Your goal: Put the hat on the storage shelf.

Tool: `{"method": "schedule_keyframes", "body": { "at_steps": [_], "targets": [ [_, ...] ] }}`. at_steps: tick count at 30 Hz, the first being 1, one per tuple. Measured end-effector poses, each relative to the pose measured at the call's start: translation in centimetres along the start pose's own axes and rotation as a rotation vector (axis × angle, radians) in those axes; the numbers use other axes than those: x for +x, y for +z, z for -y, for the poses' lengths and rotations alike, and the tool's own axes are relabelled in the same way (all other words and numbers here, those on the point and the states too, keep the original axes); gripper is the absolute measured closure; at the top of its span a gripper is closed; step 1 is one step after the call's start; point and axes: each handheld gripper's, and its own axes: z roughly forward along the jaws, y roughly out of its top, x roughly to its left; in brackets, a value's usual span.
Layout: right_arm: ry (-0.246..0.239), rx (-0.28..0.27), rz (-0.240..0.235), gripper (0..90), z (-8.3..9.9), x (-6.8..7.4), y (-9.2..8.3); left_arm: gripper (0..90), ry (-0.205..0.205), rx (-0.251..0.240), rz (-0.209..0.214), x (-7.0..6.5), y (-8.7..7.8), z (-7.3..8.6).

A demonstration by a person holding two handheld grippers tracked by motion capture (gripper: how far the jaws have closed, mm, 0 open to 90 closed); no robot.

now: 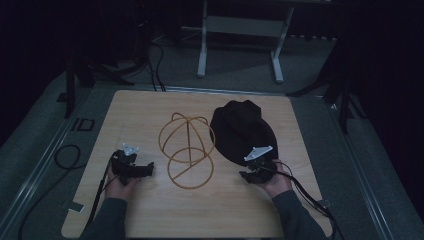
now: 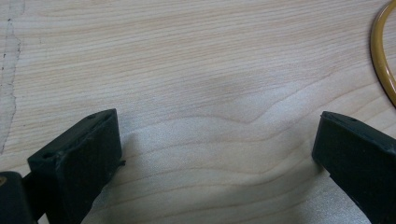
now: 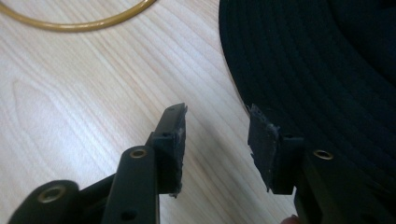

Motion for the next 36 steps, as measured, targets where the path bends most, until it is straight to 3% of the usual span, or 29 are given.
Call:
{"method": "schedule_keyframes", "body": {
  "at_steps": [6,15,22,28,36],
  "targets": [
    [-0.012,0.014,0.002,57.4,-0.2,-0.4,-1.3,1.5,0.000,0.000,0.000,0.0,0.0,0.0],
    [-0.003,0.039,-0.034,55.4,-1.2,-1.4,-2.7,1.5,0.000,0.000,0.000,0.0,0.0,0.0],
    [-0.012,0.040,-0.016,54.4,-2.3,-2.2,-4.1,1.5,0.000,0.000,0.000,0.0,0.0,0.0],
    [-0.016,0.047,-0.032,57.6,-2.8,-2.6,-4.8,1.5,-0.001,0.000,0.000,0.0,0.0,0.0],
    [-0.011,0.053,-0.021,54.7,-3.5,-3.2,-5.5,1.5,-0.001,0.000,0.000,0.0,0.0,0.0]
  ]
}}
